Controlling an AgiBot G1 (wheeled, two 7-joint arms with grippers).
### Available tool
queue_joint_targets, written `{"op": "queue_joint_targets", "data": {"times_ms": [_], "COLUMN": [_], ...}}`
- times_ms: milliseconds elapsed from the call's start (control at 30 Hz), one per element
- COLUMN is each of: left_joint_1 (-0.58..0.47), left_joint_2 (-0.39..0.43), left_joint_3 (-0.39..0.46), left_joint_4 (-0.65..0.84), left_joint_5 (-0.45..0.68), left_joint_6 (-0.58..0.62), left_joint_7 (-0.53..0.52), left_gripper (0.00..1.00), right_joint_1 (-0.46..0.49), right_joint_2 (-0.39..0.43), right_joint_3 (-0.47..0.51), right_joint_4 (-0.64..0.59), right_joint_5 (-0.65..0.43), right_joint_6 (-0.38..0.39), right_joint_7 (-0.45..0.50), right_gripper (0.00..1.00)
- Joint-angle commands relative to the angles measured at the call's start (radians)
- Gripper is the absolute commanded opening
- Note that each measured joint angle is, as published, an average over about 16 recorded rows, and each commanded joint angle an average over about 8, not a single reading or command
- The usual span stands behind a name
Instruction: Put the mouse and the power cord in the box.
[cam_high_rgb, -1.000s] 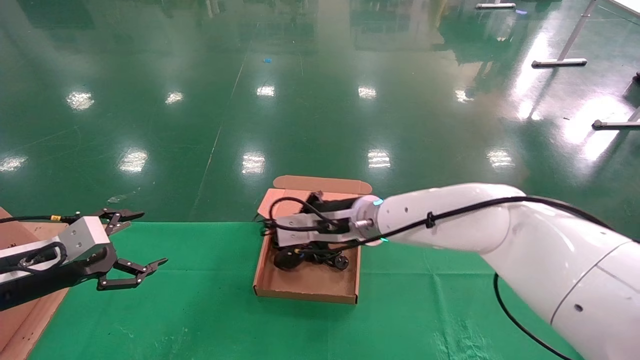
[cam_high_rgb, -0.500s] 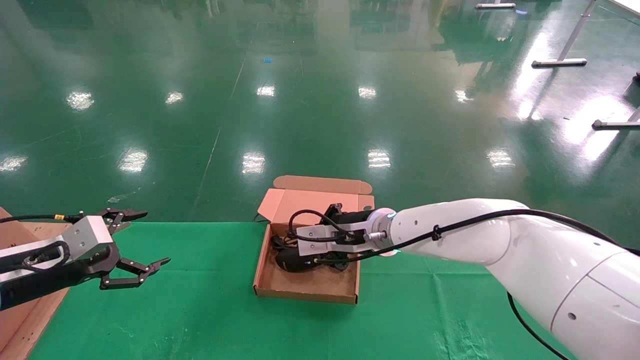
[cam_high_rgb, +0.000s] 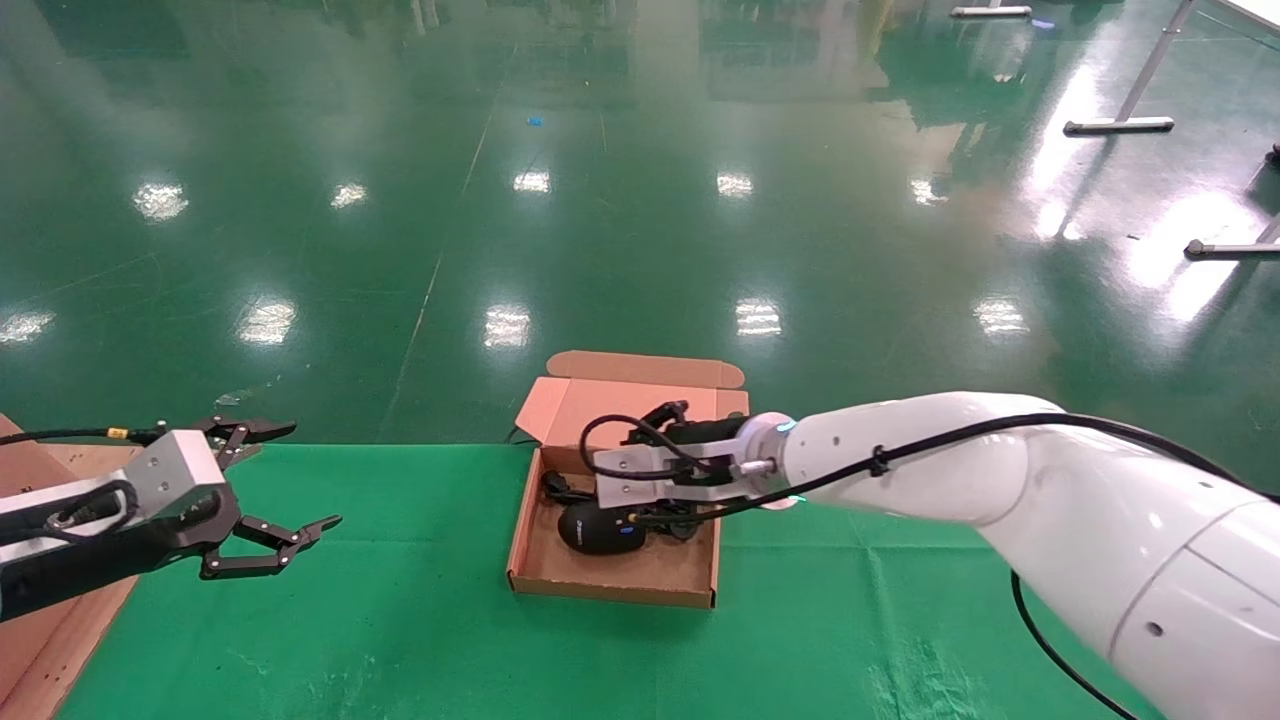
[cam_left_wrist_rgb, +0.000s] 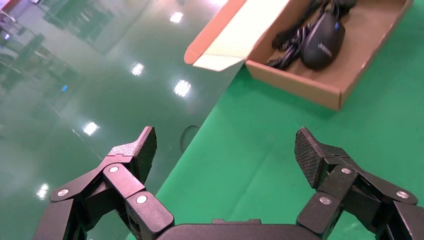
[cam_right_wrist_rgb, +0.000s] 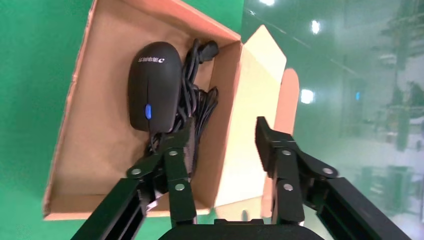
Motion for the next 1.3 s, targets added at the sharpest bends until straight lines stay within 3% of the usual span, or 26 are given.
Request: {"op": "queue_joint_targets", "data": {"times_ms": [33, 1300], "left_joint_1": [0.004, 0.153], "left_joint_2": [-0.002, -0.066], "left_joint_3": [-0.005, -0.194], "left_joint_4": [-0.013, -0.519], "left_joint_5": [-0.004, -0.173], "left_joint_6": [0.006, 0.266], "left_joint_7": [-0.013, -0.517], "left_gripper": [1.00, 1.00], "right_joint_1": [-0.006, -0.385], "right_joint_2": [0.007, 0.486], "right_joint_3": [0.012, 0.703], "right_joint_4": [0.006, 0.420], "right_joint_5": [0.008, 0.487], "right_joint_6": [-0.010, -0.584], "right_joint_7": [0.004, 0.209], "right_gripper": [1.00, 1.00]}}
